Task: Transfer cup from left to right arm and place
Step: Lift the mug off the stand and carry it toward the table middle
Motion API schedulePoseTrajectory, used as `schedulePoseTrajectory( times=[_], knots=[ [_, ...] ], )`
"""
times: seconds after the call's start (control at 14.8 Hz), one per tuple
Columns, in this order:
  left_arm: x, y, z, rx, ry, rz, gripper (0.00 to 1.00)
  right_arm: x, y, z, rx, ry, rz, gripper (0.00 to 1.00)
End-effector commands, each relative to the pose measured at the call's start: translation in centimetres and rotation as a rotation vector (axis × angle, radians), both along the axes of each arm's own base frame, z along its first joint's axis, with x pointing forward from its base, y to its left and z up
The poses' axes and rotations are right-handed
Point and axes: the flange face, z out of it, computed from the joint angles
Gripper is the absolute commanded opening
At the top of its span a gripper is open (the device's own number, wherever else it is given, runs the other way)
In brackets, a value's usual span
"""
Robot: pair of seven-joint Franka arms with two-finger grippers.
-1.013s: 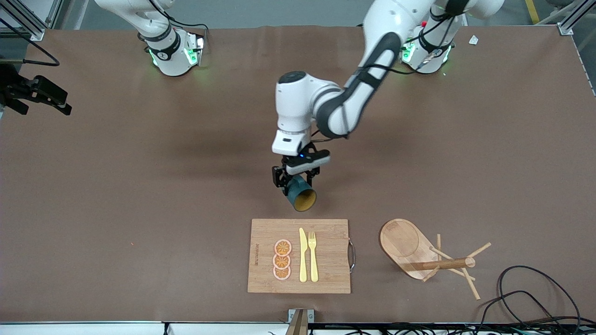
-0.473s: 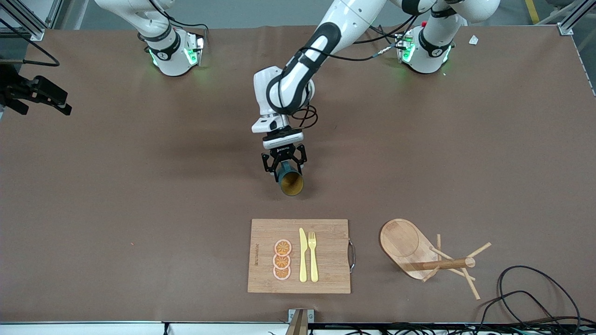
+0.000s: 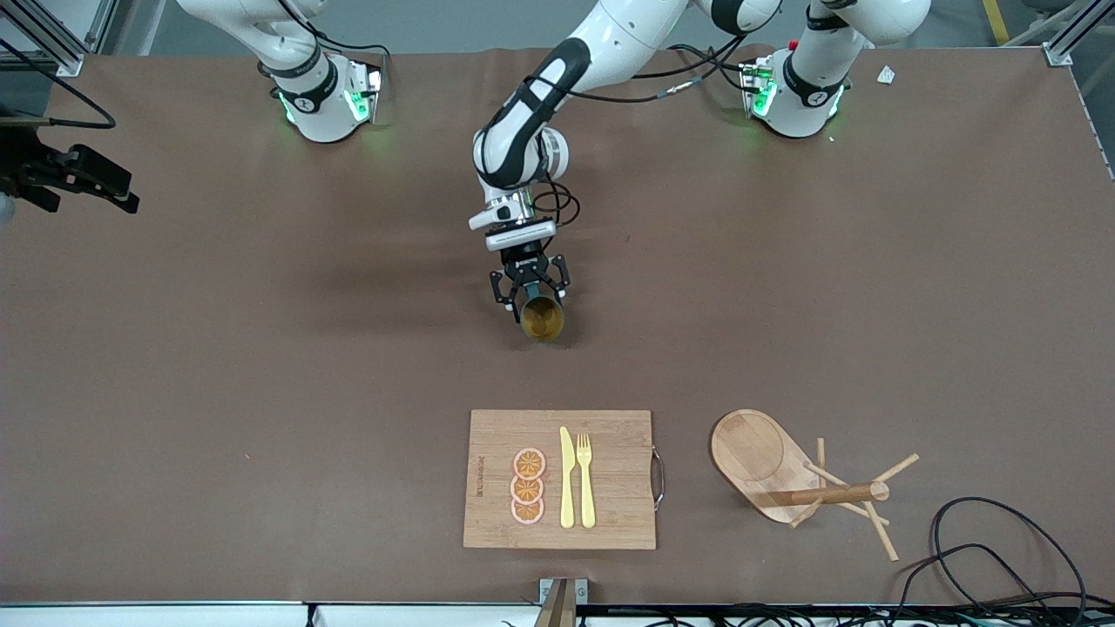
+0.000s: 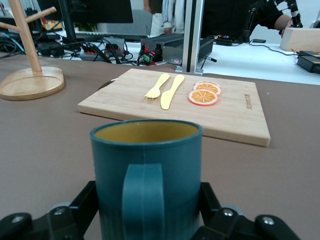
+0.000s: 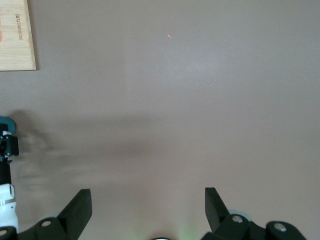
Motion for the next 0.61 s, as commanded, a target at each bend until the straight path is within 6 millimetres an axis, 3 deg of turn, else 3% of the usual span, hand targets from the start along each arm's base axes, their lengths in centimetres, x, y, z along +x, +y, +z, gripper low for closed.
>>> schedulePoseTrajectory(
  times=[0.0,0.2,0.34,0.47,0.54],
  knots=[
    [-1.8,-1.0,-0.4,0.004,-0.038,-0.012,1.0,0.0,-0.9,0.1,0.002,0.006,0.001,1.0],
    [-6.1,-2.7,0.9,-0.027,0.008,0.028,1.0,0.1,-1.2,-0.1,0.01,0.009,-0.005,1.0],
    [-9.2,-4.1,3.3,-0.053,0.042,0.052,1.0,0.1,-1.1,-0.1,0.012,0.009,-0.006,1.0],
    [-11.3,-5.0,6.9,-0.091,0.082,0.099,1.0,0.1,-1.1,-0.2,0.012,0.009,-0.006,1.0],
    [-11.8,-5.5,9.7,-0.117,0.124,0.12,1.0,0.1,-0.9,-0.2,0.015,0.012,-0.001,1.0]
  ],
)
